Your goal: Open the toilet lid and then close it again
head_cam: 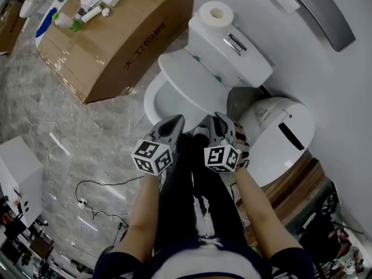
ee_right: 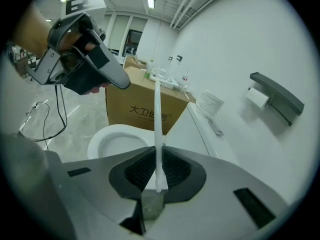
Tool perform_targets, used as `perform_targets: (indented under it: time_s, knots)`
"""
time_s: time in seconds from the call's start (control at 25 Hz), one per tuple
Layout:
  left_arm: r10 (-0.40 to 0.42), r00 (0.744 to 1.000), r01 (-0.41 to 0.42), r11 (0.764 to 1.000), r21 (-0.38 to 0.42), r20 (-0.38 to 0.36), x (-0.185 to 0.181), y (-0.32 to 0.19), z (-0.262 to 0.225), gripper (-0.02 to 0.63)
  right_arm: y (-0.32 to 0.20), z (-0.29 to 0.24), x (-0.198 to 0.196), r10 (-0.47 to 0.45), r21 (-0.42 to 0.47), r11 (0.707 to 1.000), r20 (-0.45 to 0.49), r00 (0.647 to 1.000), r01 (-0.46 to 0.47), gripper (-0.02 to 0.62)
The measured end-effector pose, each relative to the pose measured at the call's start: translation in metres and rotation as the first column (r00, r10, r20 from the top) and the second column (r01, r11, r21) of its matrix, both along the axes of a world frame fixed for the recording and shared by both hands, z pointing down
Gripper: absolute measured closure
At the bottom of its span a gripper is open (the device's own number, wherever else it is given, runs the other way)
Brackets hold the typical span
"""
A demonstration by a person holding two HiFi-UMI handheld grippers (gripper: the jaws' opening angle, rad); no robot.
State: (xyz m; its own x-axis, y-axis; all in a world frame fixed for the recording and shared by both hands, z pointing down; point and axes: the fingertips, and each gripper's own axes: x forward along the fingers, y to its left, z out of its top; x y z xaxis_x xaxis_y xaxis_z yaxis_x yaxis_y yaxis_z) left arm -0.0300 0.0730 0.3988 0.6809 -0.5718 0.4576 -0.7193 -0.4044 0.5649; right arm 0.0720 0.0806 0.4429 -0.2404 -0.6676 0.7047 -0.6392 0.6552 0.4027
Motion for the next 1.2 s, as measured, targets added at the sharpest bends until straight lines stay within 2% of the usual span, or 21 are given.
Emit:
perform_targets:
  time_s: [0.2, 0.88, 1.2]
  knots:
    - [-0.01, 0.997, 0.007, 0.999, 0.037, 0.083, 0.009, -0.009, -0.005, 0.6, -0.012, -0.006, 0.011, 0.059, -0.001, 0.998, 0.041, 0.997, -0.059, 0.558]
    - [0.083, 0.982, -0.105, 0.986, 0.131, 0.167, 0.045, -0.018, -0.01, 0.6, -0.045, -0.02, 0.043, 0.123, -0.008, 0.992, 0.158, 0.98, -0.123, 0.558]
    - [0.09, 0.98, -0.115, 0.984, 0.139, 0.176, 0.052, -0.022, -0.009, 0.6, -0.059, -0.024, 0.057, 0.154, -0.013, 0.988, 0.19, 0.97, -0.154, 0.558]
